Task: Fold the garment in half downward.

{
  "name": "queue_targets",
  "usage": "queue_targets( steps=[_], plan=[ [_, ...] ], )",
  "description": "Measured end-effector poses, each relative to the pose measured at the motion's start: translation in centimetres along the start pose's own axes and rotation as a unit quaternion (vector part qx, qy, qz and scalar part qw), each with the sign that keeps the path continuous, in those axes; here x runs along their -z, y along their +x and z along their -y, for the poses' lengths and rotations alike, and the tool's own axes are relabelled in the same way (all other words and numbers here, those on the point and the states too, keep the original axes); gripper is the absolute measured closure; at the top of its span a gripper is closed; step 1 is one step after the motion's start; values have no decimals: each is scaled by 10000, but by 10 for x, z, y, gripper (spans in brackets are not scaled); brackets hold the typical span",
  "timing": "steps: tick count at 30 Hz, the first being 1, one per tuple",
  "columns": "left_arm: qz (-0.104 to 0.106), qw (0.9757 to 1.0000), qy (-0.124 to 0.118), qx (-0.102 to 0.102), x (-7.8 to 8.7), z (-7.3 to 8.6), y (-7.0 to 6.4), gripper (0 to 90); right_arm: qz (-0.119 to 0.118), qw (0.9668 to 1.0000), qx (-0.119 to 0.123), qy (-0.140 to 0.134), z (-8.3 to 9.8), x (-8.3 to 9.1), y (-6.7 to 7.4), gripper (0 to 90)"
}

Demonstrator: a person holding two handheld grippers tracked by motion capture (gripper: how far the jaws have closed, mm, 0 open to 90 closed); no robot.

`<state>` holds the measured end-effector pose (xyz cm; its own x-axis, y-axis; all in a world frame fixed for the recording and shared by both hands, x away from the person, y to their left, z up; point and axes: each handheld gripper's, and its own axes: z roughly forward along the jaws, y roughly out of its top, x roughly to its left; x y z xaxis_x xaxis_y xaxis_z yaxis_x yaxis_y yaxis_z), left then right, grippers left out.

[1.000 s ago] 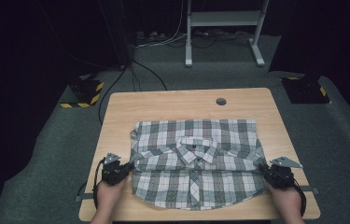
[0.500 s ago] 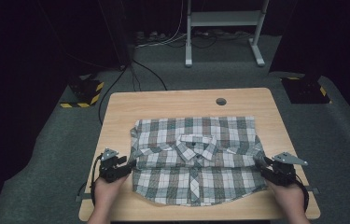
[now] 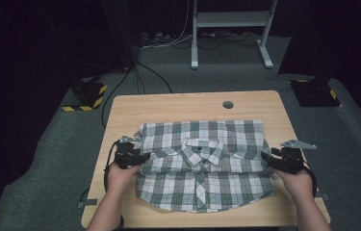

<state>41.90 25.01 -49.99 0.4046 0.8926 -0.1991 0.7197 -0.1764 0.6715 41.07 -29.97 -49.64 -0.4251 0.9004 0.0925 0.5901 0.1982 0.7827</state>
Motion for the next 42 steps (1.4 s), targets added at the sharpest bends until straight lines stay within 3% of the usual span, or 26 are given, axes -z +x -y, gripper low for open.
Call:
queue_targets(
  steps=[4,8,11,14,18,21,28,30,34,37,42],
  plan=[
    [181,9998,39,46,-2,3,-3,661,-116,9997,82,187,2,-9,4,577],
    [313,9995,72,46,-1,13,-3,869,-161,9994,226,186,10,-5,12,853],
    [413,9991,-18,52,3,19,-3,885,-180,9993,332,38,16,2,17,872],
    [429,9983,-395,72,17,21,-6,885,-135,9990,380,-182,19,12,23,872],
    [546,9941,-932,36,42,33,-11,882,-209,9977,398,-517,26,32,30,870],
    [603,9919,-1114,54,54,56,-12,880,-254,9967,419,-641,38,43,34,868],
    [558,9944,-876,184,51,99,-7,864,-288,9980,348,-451,76,50,39,856],
    [513,9951,-824,165,51,104,-7,775,-320,9985,301,-341,84,49,38,827],
    [378,9957,-850,18,54,93,-16,566,-423,9981,244,-372,83,51,37,697],
    [325,9952,-881,-277,52,74,-31,513,-466,9973,322,-461,68,52,42,624],
    [256,9976,-521,-382,29,54,-44,463,-461,9970,517,-347,46,39,54,557]
  ],
)
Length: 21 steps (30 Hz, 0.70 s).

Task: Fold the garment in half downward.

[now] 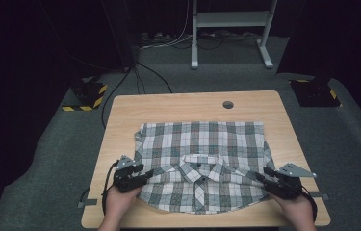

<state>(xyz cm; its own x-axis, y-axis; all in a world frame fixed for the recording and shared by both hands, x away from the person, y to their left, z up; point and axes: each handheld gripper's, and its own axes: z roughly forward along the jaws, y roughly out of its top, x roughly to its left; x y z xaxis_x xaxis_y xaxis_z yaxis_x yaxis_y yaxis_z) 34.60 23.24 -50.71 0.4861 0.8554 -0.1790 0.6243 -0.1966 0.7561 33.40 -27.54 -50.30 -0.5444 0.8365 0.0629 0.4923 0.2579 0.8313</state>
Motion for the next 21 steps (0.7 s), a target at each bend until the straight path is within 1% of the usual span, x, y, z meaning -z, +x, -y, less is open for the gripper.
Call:
queue_targets(
  steps=[2,3,4,5,6,8,9,11,12,13,15,17,18,19,20,21],
  plan=[
    [-45,9999,140,28,-8,0,-2,478,68,9998,16,187,-2,-9,1,555],
    [-49,9998,203,61,-12,0,-2,507,126,9994,21,313,-1,-14,1,555],
    [-60,9995,285,97,-16,2,-3,534,152,9989,-23,438,1,-19,0,564],
    [-76,9994,335,110,-19,4,-3,565,156,9983,-59,555,4,-23,-1,586],
    [-105,9993,350,76,-20,6,-3,596,175,9976,-77,668,7,-26,-2,612],
    [-163,9994,317,45,-20,9,-5,693,127,9975,-102,691,12,-27,-2,732],
    [-187,9994,275,22,-19,11,-5,762,113,9976,-78,679,14,-26,-1,792],
    [-189,9996,186,-50,-17,14,-6,870,172,9982,40,577,17,-24,2,881],
    [-195,9997,154,-45,-17,15,-6,893,191,9983,69,549,17,-22,4,889],
    [-203,9998,82,-44,-15,16,-7,895,213,9984,96,512,18,-21,5,891],
    [-140,9999,-86,-51,-9,18,-9,899,286,9987,196,385,18,-17,10,891],
    [-44,9994,-343,-45,1,22,-9,899,322,9990,255,201,20,-11,14,891],
    [-47,9990,-429,-76,5,24,-10,899,355,9989,281,128,22,-8,16,891],
    [-40,9989,-465,-84,8,26,-10,899,356,9989,284,44,24,-4,17,891],
    [22,9986,-521,-80,12,30,-11,899,323,9991,265,-11,26,-1,17,891],
    [59,9983,-576,-37,16,33,-12,898,311,9991,283,-88,30,3,19,891]
  ],
)
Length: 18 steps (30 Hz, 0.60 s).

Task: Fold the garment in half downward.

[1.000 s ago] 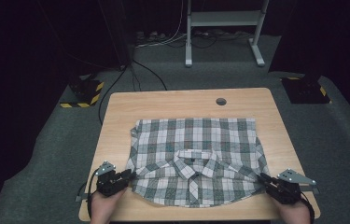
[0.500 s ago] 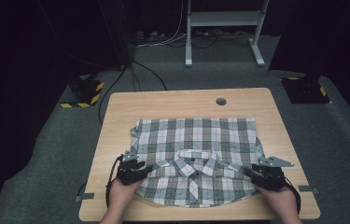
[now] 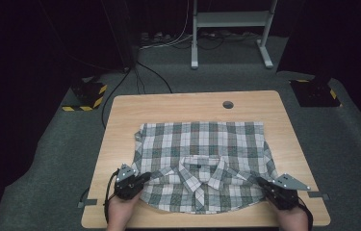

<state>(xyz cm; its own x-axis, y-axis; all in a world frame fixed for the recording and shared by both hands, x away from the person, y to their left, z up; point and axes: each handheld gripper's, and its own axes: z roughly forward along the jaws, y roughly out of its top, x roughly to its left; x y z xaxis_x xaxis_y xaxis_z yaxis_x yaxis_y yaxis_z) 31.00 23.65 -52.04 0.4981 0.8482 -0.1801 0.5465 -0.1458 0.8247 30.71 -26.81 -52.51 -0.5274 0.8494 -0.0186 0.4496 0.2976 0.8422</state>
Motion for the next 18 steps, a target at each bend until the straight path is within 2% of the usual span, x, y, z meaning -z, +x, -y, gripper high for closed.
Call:
queue_targets(
  steps=[4,8,10,13,15,17,18],
  plan=[
    [80,9999,-49,88,10,14,-3,897,-48,10000,1,-46,10,10,6,890],
    [134,9997,5,219,14,27,-4,878,-129,9999,-20,-25,18,16,13,861],
    [141,9993,-49,347,19,28,-4,755,-209,9997,-99,-17,19,19,13,769],
    [124,9988,-312,369,28,18,-7,643,-337,9989,-258,-215,15,27,13,691],
    [110,9986,-390,325,30,11,-9,584,-365,9980,-359,-366,9,32,14,654],
    [-24,9991,-337,252,23,1,-12,513,-324,9968,-487,-550,1,33,16,636],
    [-21,9991,-275,314,16,-3,-13,488,-283,9966,-555,-543,-3,30,18,600]
  ],
)
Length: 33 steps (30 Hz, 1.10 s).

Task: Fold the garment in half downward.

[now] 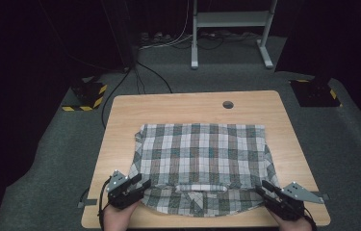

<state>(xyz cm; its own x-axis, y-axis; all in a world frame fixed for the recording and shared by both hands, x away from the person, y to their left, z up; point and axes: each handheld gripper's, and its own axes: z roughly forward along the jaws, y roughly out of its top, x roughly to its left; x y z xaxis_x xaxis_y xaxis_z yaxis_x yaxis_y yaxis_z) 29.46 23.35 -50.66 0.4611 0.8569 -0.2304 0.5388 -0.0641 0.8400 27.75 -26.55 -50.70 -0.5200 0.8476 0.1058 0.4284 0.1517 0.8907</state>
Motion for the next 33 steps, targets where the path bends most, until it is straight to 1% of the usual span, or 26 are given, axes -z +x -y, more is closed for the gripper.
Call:
queue_targets(
  steps=[1,2,3,5,6,7,9,10,11,14,15,16,17,19,20,21,22,23,26,27,28,30,31,33],
  plan=[
    [-23,10000,45,-1,-5,-2,-1,464,84,9999,-81,64,-4,-7,2,571],
    [-34,10000,92,-3,-10,-3,-2,451,110,9998,-113,95,-6,-12,3,568],
    [-89,9998,177,-37,-18,-5,-4,448,123,9998,-130,115,-8,-17,4,558],
    [-110,9995,296,-36,-31,-6,-8,442,215,9993,-180,259,-11,-32,7,522],
    [-141,9991,391,-98,-36,-5,-11,435,245,9987,-244,369,-12,-41,8,505],
    [-163,9985,496,-140,-40,-4,-14,420,233,9982,-286,466,-12,-47,8,498],
    [-130,9978,626,-180,-44,1,-18,408,182,9971,-231,703,-10,-56,10,496],
    [-126,9972,698,-253,-45,4,-20,399,153,9968,-198,753,-8,-58,11,492],
    [-138,9964,766,-348,-44,9,-22,397,102,9965,-190,802,-5,-57,12,478],
    [-128,9951,895,-412,-38,21,-25,379,49,9954,-84,956,6,-51,15,448],
    [-159,9945,922,-466,-36,23,-26,371,39,9949,-44,1003,9,-48,17,441],
    [-220,9937,940,-566,-33,27,-27,359,37,9947,12,1032,12,-46,18,435],
    [-273,9929,952,-652,-30,30,-29,354,76,9940,105,1088,17,-43,20,426],
    [-343,9918,944,-793,-25,35,-30,343,121,9931,204,1146,23,-39,23,414],
    [-356,9915,921,-846,-23,38,-31,341,190,9930,358,1106,27,-35,25,415],
    [-370,9905,929,-939,-21,39,-31,339,235,9926,434,1111,28,-33,27,413],
    [-393,9894,948,-1027,-19,41,-32,336,265,9921,492,1125,29,-31,29,411],
    [-377,9888,944,-1093,-19,42,-32,322,262,9921,505,1115,30,-30,29,408],
    [-272,9899,932,-1031,-18,42,-30,273,222,9929,468,1066,32,-29,28,372],
    [-218,9903,930,-1006,-18,41,-29,260,212,9931,426,1072,32,-29,28,344],
    [-213,9908,910,-983,-17,39,-29,246,242,9928,404,1101,30,-30,28,325],
    [-177,9916,842,-970,-18,33,-28,231,205,9940,338,1024,25,-31,29,317],
    [-184,9918,820,-962,-19,30,-28,229,179,9946,339,969,21,-32,30,301],
    [-261,9918,776,-980,-22,22,-26,226,124,9949,383,924,13,-38,35,287]
  ],
)
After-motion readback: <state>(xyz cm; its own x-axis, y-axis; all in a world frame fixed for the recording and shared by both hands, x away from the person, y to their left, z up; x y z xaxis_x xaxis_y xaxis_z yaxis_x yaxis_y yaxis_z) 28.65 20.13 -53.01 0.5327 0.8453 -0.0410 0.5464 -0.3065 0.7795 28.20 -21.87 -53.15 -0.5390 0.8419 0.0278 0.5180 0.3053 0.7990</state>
